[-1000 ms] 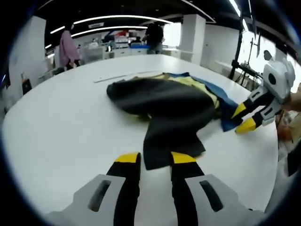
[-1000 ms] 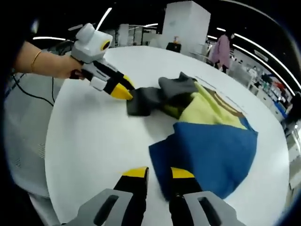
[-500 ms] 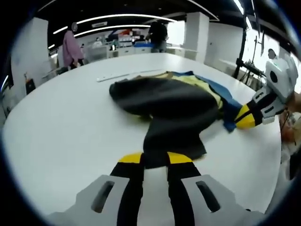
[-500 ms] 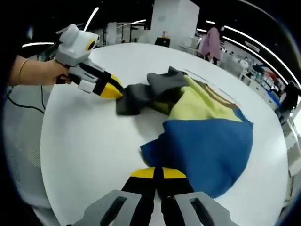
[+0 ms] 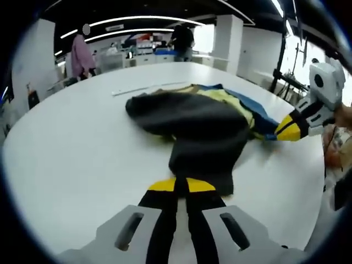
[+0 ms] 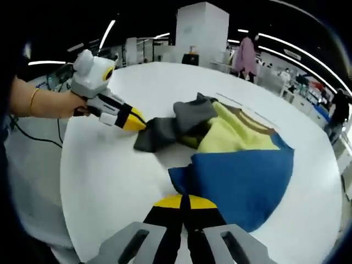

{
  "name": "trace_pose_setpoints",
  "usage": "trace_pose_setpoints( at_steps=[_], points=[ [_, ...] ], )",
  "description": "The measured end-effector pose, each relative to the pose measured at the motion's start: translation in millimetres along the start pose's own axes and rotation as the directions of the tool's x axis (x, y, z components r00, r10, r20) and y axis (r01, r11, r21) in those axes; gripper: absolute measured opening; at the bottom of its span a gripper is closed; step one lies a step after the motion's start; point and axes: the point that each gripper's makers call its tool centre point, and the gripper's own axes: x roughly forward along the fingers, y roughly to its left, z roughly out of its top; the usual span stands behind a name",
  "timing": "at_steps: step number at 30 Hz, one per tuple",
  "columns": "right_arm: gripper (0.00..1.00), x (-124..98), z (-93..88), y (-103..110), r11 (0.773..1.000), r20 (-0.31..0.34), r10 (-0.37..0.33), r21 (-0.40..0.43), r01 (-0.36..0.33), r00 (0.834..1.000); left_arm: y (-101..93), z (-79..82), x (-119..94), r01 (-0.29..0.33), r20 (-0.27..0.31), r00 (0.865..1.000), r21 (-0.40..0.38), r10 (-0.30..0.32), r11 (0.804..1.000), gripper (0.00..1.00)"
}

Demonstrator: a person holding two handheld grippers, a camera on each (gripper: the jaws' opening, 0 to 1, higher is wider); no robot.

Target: Fold the garment on the visible template until the final outline fits inside the template.

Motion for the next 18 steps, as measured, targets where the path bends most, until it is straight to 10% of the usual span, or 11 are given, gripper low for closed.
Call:
trace_pose_setpoints(
  at_steps=[18],
  points=[
    [0.0, -76, 39.7, -97, 0.953, 0.164, -0.195, 0.266, 0.147, 0.967, 53.3, 28.8, -66, -0.159, 0.096, 0.98, -0.143, 0.174, 0.977, 0.02]
  ],
)
